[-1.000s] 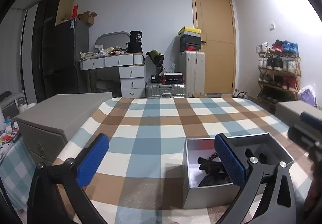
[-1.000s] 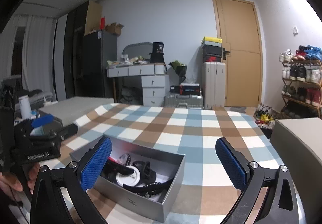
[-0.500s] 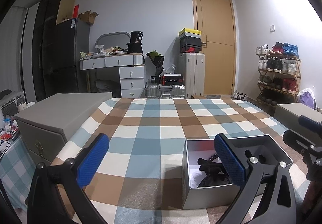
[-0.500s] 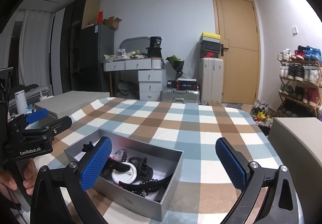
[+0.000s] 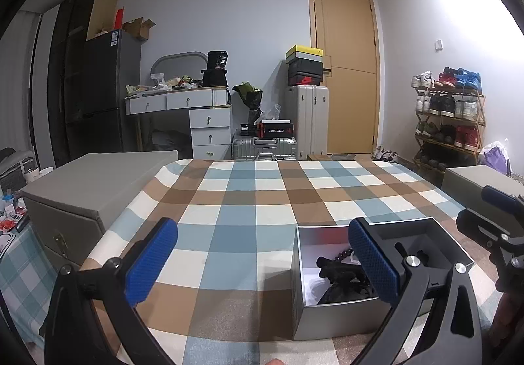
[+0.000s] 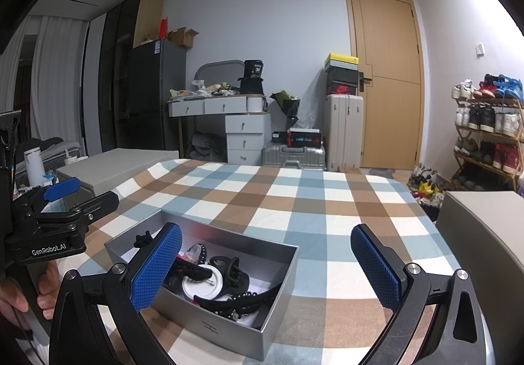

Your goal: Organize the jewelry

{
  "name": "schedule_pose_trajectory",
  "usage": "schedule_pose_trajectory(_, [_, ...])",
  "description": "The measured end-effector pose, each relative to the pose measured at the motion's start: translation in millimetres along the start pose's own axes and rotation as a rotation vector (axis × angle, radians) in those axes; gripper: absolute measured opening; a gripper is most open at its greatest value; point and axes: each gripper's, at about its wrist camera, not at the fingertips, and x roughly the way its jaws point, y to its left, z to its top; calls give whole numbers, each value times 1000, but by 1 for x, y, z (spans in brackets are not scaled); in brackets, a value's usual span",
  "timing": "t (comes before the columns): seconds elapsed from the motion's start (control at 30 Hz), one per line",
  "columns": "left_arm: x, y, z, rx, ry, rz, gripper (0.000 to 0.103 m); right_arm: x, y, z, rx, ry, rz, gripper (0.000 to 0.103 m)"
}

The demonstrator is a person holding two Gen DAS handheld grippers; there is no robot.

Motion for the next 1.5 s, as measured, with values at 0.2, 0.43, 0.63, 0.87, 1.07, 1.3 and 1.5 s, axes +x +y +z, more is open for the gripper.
schedule_pose_trajectory(0.2, [2,0,-1,0,1,1,102,0,0,0,0,-1,0,103])
schedule_pose_trajectory(0.43, [2,0,-1,-1,1,5,102,0,0,0,0,-1,0,103])
schedule_pose_trajectory(0.63, [2,0,-1,0,2,2,102,0,0,0,0,0,0,103])
schedule_pose_trajectory(0.87, [1,-1,-1,5,4,-6,102,0,0,0,0,0,0,103])
schedule_pose_trajectory(1.07, [2,0,-1,4,3,-7,102,0,0,0,0,0,0,103])
schedule_pose_trajectory(1.3, [2,-1,-1,4,3,-6,102,0,0,0,0,0,0,103])
schedule_pose_trajectory(1.5, [2,-1,-1,4,3,-6,102,0,0,0,0,0,0,103])
